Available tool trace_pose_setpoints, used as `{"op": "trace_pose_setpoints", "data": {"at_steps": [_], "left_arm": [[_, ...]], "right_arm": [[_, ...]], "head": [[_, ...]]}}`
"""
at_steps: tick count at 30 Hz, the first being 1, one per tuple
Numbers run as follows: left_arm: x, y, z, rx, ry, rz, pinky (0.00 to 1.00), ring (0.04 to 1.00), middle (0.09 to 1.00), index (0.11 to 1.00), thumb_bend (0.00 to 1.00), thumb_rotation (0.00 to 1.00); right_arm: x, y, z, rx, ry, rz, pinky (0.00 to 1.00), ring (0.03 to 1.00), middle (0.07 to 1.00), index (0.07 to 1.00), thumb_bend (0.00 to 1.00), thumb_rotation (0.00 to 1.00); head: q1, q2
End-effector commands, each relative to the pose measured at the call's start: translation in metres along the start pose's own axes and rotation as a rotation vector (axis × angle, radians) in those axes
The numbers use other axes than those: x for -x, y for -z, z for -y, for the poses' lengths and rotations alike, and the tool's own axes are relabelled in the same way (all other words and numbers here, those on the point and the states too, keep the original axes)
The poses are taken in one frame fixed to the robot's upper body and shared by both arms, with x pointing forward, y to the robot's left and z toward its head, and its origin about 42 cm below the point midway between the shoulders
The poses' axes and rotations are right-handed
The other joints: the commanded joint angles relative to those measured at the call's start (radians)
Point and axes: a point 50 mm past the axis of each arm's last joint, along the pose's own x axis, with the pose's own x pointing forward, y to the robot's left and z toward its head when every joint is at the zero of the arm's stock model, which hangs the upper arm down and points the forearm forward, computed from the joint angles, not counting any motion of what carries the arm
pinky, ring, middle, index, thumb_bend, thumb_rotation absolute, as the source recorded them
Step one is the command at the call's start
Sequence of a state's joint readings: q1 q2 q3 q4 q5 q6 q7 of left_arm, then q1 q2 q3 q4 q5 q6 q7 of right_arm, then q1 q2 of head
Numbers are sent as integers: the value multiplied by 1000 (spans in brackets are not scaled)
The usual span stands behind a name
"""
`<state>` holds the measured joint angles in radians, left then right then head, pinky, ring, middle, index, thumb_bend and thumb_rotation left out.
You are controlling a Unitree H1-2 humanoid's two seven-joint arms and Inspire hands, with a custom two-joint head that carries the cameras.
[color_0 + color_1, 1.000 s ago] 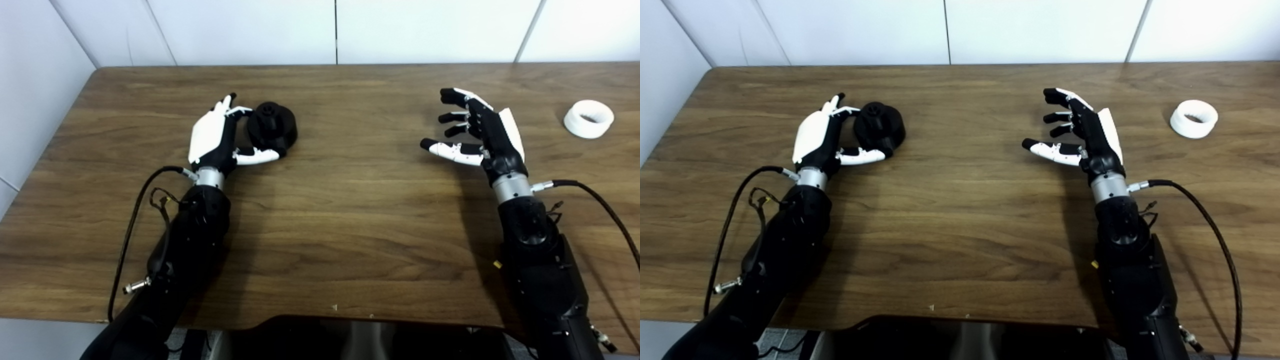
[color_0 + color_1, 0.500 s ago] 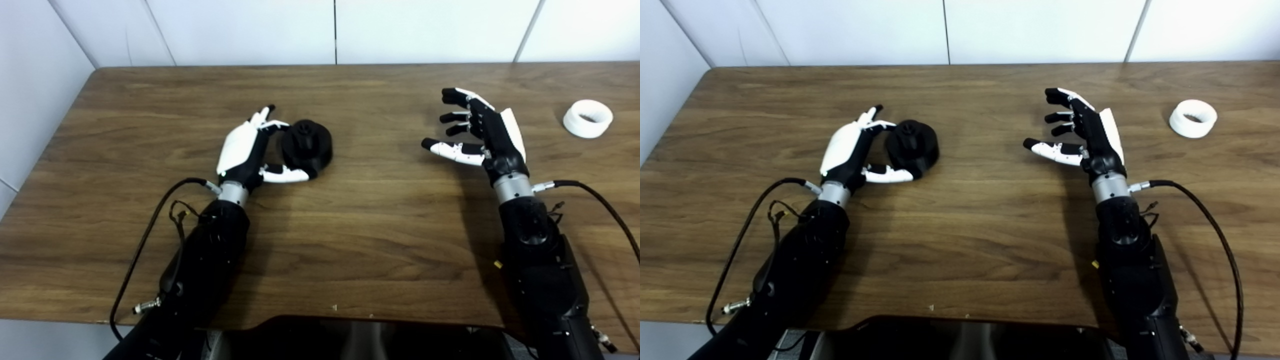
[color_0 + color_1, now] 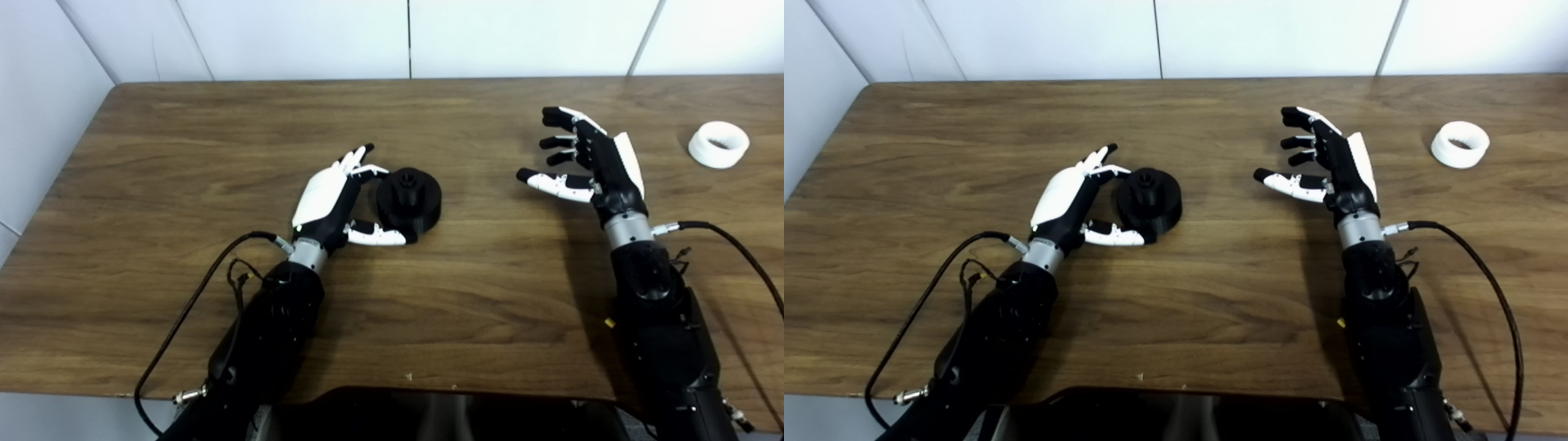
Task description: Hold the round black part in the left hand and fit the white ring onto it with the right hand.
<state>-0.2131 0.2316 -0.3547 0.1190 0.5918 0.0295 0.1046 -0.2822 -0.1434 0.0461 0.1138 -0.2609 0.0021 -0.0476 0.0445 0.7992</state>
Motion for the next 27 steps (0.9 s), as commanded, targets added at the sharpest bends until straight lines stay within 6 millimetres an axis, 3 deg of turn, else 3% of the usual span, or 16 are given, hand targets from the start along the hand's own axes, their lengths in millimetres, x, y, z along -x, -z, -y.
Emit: {"op": "trace_pose_setpoints", "data": {"at_steps": [1,22,27], "left_arm": [[-1,-14,-5,-38,8,81,1000,1000,1000,659,1000,407],[11,-30,11,31,131,195,1000,1000,1000,643,1000,392],[13,-28,10,32,129,202,1000,1000,1000,643,1000,399]], "right_arm": [[-10,-22,6,-4,38,92,572,683,794,792,700,98],[-6,-21,0,4,41,78,554,673,796,792,707,97],[-6,-22,-3,15,40,78,530,671,800,796,701,103]], "head": [[1,2],[-41,5],[-83,4]]}}
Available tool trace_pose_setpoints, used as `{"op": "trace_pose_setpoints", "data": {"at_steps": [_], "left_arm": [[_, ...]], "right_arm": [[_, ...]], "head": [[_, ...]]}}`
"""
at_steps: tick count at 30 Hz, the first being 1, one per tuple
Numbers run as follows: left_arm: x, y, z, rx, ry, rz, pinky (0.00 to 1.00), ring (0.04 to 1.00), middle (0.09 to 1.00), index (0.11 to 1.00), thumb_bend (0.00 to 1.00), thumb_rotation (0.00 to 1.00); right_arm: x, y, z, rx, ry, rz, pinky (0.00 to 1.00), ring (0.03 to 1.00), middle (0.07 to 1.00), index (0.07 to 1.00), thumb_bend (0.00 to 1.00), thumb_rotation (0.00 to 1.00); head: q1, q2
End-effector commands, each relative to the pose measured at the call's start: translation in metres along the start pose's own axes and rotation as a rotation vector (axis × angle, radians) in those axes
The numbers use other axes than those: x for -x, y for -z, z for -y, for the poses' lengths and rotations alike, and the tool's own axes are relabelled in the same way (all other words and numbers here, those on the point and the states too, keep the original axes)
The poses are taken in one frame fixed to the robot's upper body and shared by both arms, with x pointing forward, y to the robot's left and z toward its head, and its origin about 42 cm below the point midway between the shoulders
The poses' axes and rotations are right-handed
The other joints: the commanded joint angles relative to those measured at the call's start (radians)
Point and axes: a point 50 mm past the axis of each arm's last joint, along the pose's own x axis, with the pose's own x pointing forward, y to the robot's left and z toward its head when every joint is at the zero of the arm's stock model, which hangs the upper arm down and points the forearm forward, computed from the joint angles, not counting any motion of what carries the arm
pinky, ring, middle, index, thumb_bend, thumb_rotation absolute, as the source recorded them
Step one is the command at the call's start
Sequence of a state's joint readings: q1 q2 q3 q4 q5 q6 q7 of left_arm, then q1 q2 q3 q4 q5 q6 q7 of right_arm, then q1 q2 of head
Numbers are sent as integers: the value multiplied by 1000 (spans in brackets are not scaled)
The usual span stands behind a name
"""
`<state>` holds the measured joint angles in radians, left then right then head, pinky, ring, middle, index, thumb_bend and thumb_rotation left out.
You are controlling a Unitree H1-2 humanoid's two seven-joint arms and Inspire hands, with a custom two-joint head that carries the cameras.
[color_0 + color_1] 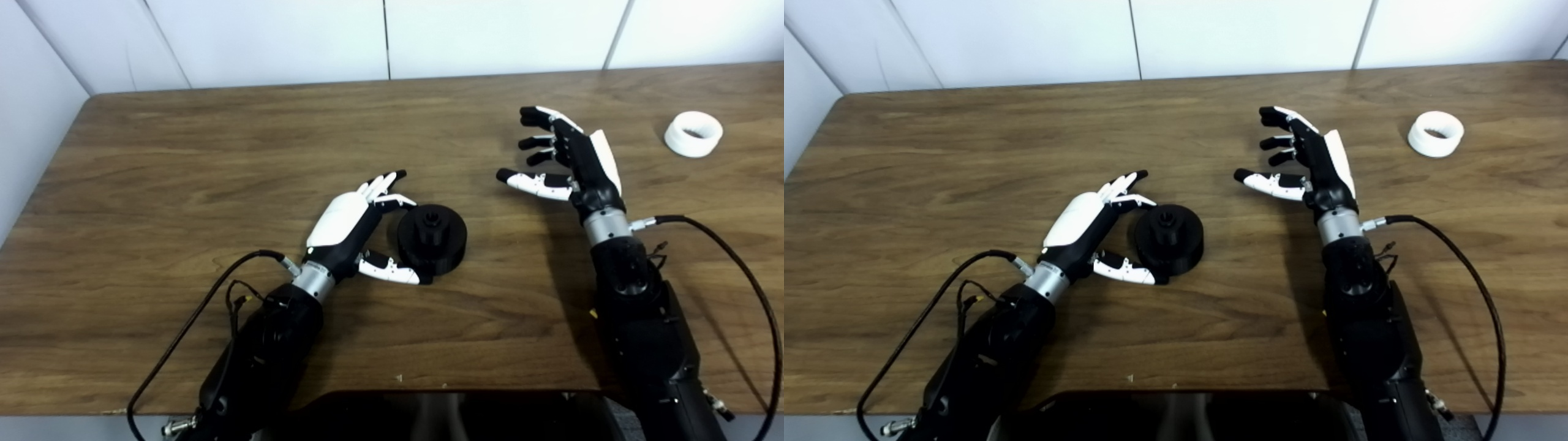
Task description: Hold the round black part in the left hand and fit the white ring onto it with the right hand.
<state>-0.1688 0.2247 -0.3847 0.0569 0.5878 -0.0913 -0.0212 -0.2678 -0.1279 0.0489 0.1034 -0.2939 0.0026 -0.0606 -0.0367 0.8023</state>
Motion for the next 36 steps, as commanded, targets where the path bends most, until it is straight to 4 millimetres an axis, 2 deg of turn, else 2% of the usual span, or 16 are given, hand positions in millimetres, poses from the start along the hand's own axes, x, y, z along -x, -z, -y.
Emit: {"op": "trace_pose_setpoints", "data": {"at_steps": [1,6,10,11,13,15,22,28,34,36], "left_arm": [[-2,-6,-5,-2,-8,45,1000,1000,1000,643,1000,398],[3,1,-13,-8,-8,38,1000,1000,1000,648,1000,399],[8,9,-20,-11,-6,29,1000,1000,1000,649,1000,385],[10,11,-21,-11,-6,28,1000,1000,1000,649,1000,372],[13,17,-25,-15,-5,29,1000,1000,1000,649,1000,364],[16,22,-27,-13,-5,32,1000,1000,1000,649,1000,375],[18,31,-30,6,-7,49,1000,1000,1000,646,1000,393],[19,32,-30,7,-7,47,1000,1000,1000,643,1000,375],[20,32,-29,9,-5,47,1000,1000,1000,643,999,357],[20,31,-28,13,-4,46,1000,1000,1000,643,1000,350]], "right_arm": [[-10,-22,1,-5,30,77,529,672,800,797,700,104],[-10,-24,-8,-5,32,67,532,671,795,798,703,113],[-10,-26,-20,-19,26,74,547,669,799,799,707,86],[-10,-27,-22,-16,25,72,537,666,800,801,708,106],[-11,-29,-29,-24,17,67,527,669,806,806,705,123],[-12,-30,-35,-29,17,69,527,672,803,803,697,92],[-13,-32,-43,-23,18,70,563,678,797,798,690,95],[-13,-31,-43,-25,20,74,545,671,794,796,700,105],[-18,-33,-34,2,44,98,514,668,792,794,697,85],[-22,-35,-25,75,54,114,541,675,782,795,709,114]], "head": [[-27,1],[-126,-14],[-258,-38],[-267,-40],[-336,-57],[-360,-64],[-374,-71],[-378,-79],[-372,-85],[-374,-85]]}}
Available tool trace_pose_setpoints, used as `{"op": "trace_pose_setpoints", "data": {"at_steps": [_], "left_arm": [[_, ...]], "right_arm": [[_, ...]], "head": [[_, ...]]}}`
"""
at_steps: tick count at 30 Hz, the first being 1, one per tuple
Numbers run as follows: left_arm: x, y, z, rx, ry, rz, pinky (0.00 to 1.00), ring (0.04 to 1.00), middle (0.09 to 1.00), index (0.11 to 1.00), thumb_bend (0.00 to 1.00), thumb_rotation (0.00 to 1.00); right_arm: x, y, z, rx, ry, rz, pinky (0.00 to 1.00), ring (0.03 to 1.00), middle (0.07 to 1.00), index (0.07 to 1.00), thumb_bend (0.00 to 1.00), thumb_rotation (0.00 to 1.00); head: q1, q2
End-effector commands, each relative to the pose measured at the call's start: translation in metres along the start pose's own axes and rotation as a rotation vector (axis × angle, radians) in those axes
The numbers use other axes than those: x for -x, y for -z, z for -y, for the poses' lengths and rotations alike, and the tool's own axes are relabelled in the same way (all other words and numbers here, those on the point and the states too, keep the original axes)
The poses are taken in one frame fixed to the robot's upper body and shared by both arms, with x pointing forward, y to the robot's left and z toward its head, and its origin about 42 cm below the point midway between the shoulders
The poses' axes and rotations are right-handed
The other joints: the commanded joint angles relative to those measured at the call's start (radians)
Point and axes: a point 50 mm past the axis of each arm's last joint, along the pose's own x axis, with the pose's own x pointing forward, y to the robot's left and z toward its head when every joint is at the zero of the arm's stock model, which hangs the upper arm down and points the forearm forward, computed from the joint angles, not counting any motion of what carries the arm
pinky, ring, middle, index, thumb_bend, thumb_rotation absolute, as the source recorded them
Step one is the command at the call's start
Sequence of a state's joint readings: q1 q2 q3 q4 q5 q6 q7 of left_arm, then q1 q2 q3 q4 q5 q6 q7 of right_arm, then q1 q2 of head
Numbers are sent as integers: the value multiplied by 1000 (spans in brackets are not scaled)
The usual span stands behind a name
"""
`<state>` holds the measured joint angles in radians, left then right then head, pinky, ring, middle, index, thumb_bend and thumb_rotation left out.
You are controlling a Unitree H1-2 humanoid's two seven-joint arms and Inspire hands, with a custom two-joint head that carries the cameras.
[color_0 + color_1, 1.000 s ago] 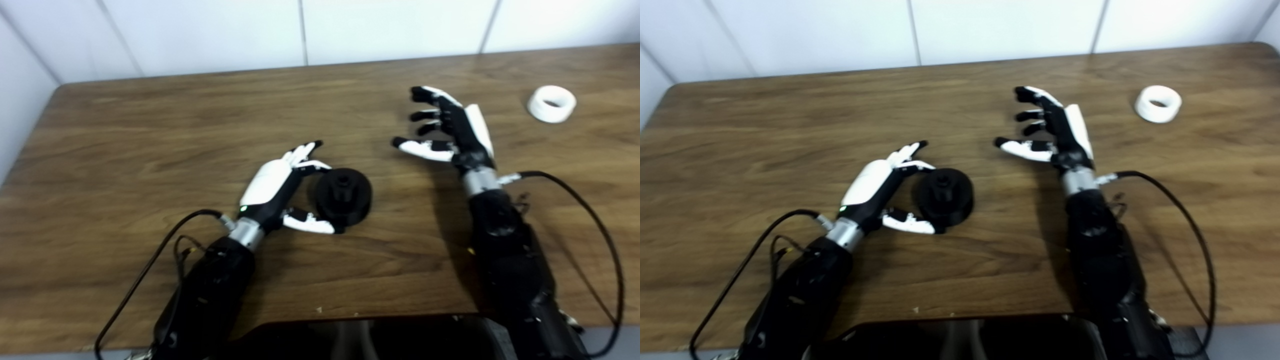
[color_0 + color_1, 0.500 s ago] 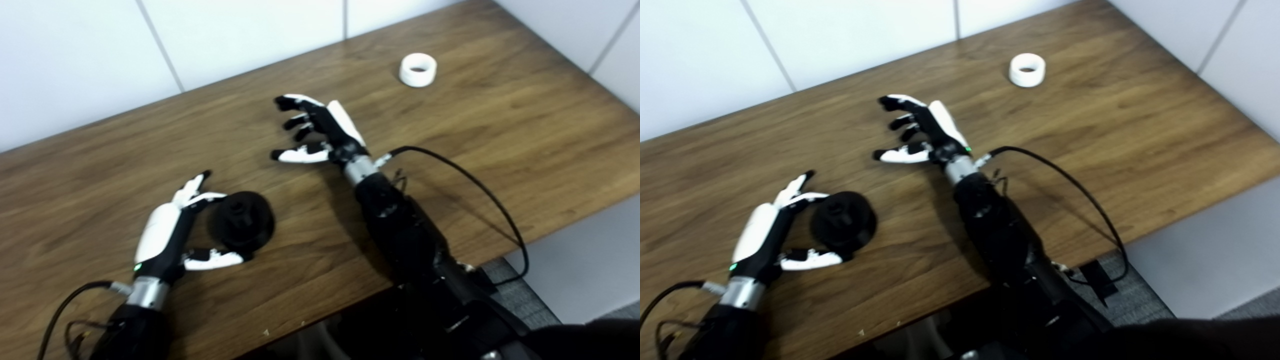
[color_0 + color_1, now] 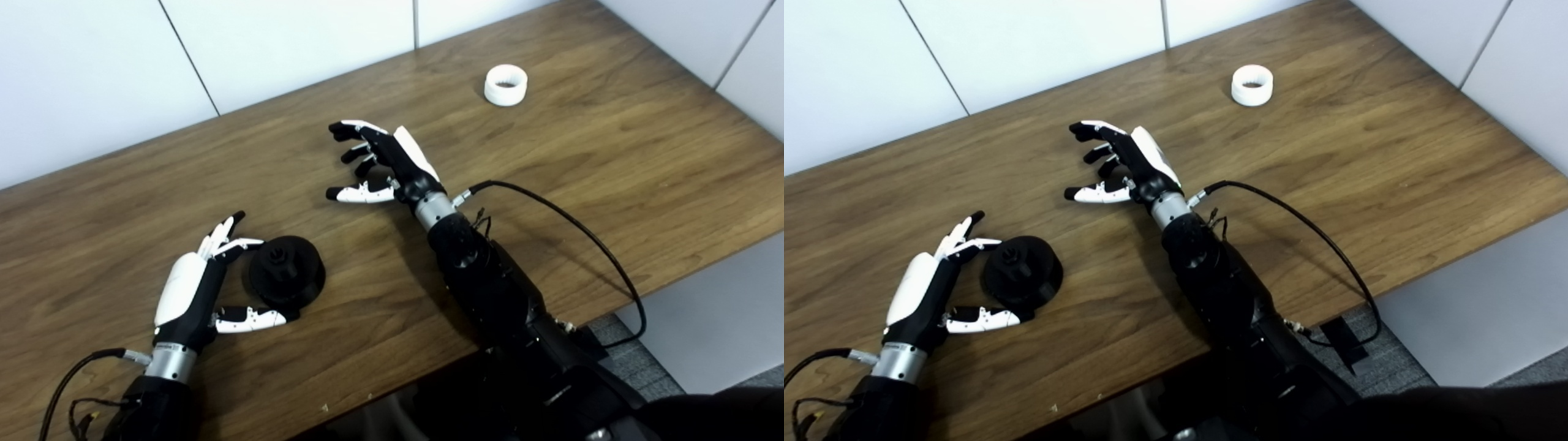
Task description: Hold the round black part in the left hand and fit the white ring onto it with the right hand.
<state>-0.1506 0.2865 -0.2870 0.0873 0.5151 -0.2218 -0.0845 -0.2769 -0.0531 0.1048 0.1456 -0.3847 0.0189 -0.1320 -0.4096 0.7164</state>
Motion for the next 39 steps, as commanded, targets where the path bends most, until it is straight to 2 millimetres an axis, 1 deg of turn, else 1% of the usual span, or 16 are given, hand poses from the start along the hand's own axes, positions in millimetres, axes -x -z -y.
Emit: {"op": "trace_pose_setpoints", "data": {"at_steps": [1,3,6,12,13,14,17,18,20,21,24,26,35,37,39], "left_arm": [[1,1,-3,-4,-11,24,1000,1000,1000,644,1000,353],[1,1,-2,-7,-8,20,1000,1000,1000,644,1000,369],[2,0,-2,-7,-7,16,1000,1000,1000,643,1000,373],[2,-1,2,3,-5,13,1000,1000,1000,643,1000,368],[2,-1,2,5,-5,13,1000,1000,1000,643,1000,368],[2,-1,3,5,-5,13,1000,1000,1000,643,1000,367],[1,-2,3,6,-7,16,1000,1000,1000,643,1000,358],[1,-1,3,7,-7,17,1000,1000,1000,642,1000,360],[1,-1,4,6,-8,19,1000,1000,1000,642,1000,359],[1,-1,4,3,-8,18,1000,1000,1000,642,1000,370],[0,-1,5,1,-7,16,1000,1000,1000,642,1000,375],[0,-1,6,2,-5,15,1000,1000,1000,643,1000,374],[1,0,9,2,-8,9,1000,1000,1000,643,1000,376],[1,-1,10,0,-8,10,1000,1000,1000,644,1000,374],[1,-1,10,1,-9,12,1000,1000,1000,644,1000,377]], "right_arm": [[-23,-30,22,88,61,144,555,675,776,794,720,125],[-28,-34,35,158,71,170,553,671,780,789,723,117],[-37,-40,57,294,89,201,562,685,784,788,698,130],[-52,-49,104,655,123,227,618,739,800,797,679,203],[-53,-50,108,682,127,225,627,748,804,797,682,211],[-56,-52,116,741,143,224,633,754,807,796,684,216],[-62,-57,134,863,178,210,624,779,814,781,729,240],[-65,-58,140,900,188,193,636,797,824,780,741,257],[-69,-60,150,953,203,163,661,818,835,780,755,283],[-72,-61,155,971,209,145,730,843,846,779,766,305],[-78,-63,164,997,222,110,792,864,853,777,774,308],[-82,-63,171,1013,231,84,799,874,858,779,775,311],[-103,-64,204,1102,229,-41,839,915,882,813,752,360],[-108,-64,211,1115,231,-68,825,904,870,810,746,396],[-113,-64,218,1126,226,-99,826,896,867,815,739,453]], "head": [[-2,0],[-3,-1],[-3,-3],[-1,-8],[-1,-8],[1,-9],[1,-9],[2,-11],[2,-11],[4,-12],[6,-12],[10,-19],[15,-26],[19,-27],[19,-26]]}}
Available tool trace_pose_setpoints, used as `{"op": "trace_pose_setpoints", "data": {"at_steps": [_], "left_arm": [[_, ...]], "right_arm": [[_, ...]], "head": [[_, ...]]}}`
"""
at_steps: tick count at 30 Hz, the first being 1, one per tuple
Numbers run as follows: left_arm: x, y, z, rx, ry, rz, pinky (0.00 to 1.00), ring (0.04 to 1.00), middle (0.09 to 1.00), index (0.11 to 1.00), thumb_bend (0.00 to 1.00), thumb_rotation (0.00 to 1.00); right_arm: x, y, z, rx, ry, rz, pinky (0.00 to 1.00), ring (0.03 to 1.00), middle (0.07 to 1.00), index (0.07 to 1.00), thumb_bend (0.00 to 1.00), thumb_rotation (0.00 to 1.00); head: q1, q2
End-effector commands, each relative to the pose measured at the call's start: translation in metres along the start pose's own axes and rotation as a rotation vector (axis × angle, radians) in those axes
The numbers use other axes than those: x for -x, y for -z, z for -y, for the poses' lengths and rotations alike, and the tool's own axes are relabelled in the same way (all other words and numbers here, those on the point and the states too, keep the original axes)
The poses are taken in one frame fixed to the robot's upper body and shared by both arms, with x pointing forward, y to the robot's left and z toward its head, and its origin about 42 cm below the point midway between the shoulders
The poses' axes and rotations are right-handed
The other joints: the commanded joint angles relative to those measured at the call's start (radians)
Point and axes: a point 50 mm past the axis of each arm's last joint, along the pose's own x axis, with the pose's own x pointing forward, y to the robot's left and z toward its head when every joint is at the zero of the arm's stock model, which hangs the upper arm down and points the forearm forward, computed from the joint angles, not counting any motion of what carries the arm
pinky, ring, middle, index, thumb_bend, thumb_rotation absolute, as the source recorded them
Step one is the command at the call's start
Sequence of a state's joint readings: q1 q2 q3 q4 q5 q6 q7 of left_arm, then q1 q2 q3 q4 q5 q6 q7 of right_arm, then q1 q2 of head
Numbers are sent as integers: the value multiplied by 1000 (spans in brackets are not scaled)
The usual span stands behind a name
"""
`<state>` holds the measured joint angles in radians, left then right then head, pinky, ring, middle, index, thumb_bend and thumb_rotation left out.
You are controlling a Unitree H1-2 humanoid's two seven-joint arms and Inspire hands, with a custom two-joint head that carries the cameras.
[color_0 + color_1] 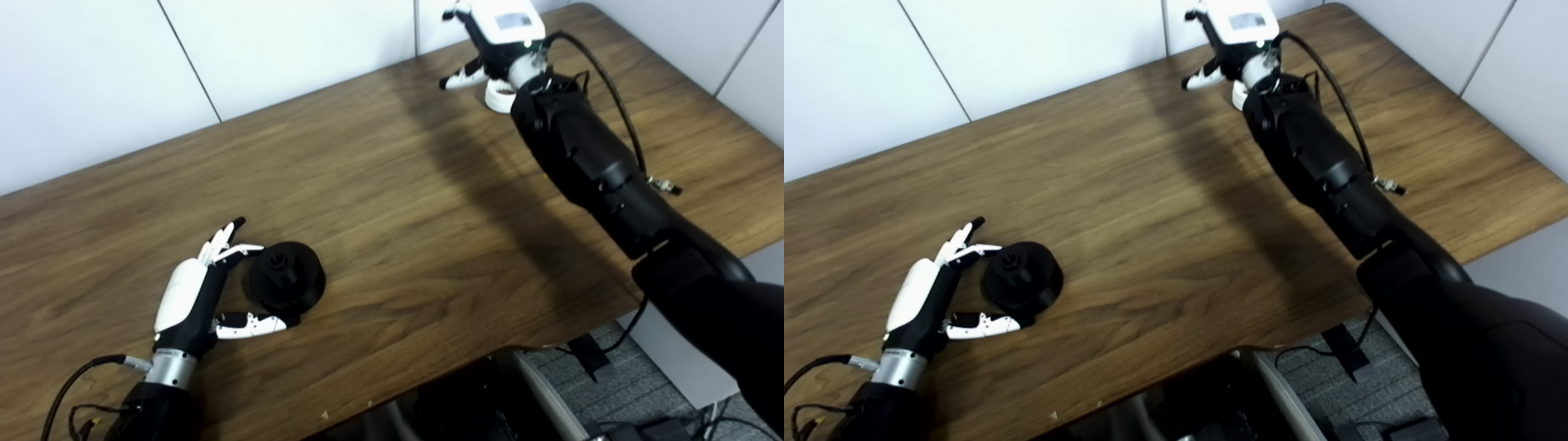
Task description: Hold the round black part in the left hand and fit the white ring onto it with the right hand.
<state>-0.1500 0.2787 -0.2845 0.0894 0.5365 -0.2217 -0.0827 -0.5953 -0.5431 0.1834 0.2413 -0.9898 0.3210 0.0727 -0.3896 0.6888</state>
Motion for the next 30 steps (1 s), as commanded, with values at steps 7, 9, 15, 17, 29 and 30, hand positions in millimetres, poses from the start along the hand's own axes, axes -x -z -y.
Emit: {"op": "trace_pose_setpoints", "data": {"at_steps": [7,9,15,17,29,30], "left_arm": [[3,0,7,12,-8,9,1000,1000,1000,645,1000,377],[4,0,8,17,-9,8,1000,1000,1000,644,1000,370],[4,2,8,19,-11,6,1000,1000,1000,644,1000,370],[5,2,7,18,-7,3,1000,1000,1000,645,1000,366],[5,0,3,9,-3,-3,1000,1000,1000,645,1000,371],[5,0,3,10,-4,-2,1000,1000,1000,645,1000,370]], "right_arm": [[-37,22,41,12,6,-94,854,884,844,824,726,574],[-41,31,39,11,-20,-122,831,872,834,831,728,585],[-44,56,30,-9,-83,-188,800,871,841,878,716,596],[-43,63,27,-23,-103,-211,822,883,850,886,711,597],[-39,86,18,-60,-215,-270,737,851,815,880,740,617],[-39,87,18,-61,-222,-270,727,845,812,880,743,619]], "head": [[7,4],[13,7],[16,5],[23,8],[21,12],[21,12]]}}
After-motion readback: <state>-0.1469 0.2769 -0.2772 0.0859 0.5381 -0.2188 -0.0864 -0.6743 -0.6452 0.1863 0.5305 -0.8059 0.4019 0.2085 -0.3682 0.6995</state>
